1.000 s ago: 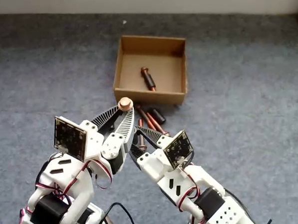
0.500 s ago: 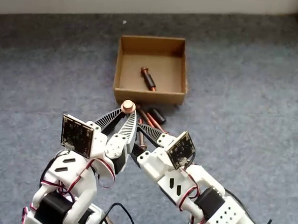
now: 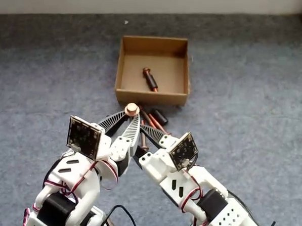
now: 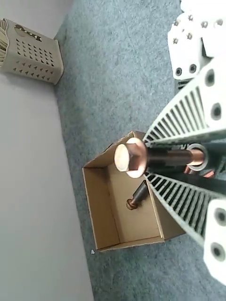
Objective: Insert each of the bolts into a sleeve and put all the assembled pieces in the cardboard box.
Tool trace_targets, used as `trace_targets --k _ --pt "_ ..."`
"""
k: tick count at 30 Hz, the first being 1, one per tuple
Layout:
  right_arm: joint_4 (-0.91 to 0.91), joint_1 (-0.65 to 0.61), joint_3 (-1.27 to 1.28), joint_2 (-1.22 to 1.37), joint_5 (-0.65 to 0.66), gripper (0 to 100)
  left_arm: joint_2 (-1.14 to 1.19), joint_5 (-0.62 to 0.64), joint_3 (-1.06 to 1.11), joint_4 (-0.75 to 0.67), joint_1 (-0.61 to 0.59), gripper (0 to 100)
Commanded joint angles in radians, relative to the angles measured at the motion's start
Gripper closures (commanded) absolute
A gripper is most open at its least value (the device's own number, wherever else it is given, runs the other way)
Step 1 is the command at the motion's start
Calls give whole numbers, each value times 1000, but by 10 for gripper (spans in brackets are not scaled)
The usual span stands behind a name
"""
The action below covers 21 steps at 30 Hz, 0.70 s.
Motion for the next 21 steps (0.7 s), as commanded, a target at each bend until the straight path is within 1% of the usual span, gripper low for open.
trace_targets --k 1,7,11,15,18,21 --pt "-27 -4 -13 -21 3 995 -12 -35 12 -23 8 993" --pt "-27 39 -12 -21 2 995 -12 -35 42 -21 7 983" --pt "-28 48 -12 -21 2 995 -12 -35 87 -20 -30 901" --pt "-28 48 -13 -21 2 995 -12 -35 113 -14 -65 863" --pt "-28 48 -13 -21 2 995 -12 -35 107 32 -62 838" --pt "-28 48 -12 -21 2 995 -12 -31 76 95 -67 786"
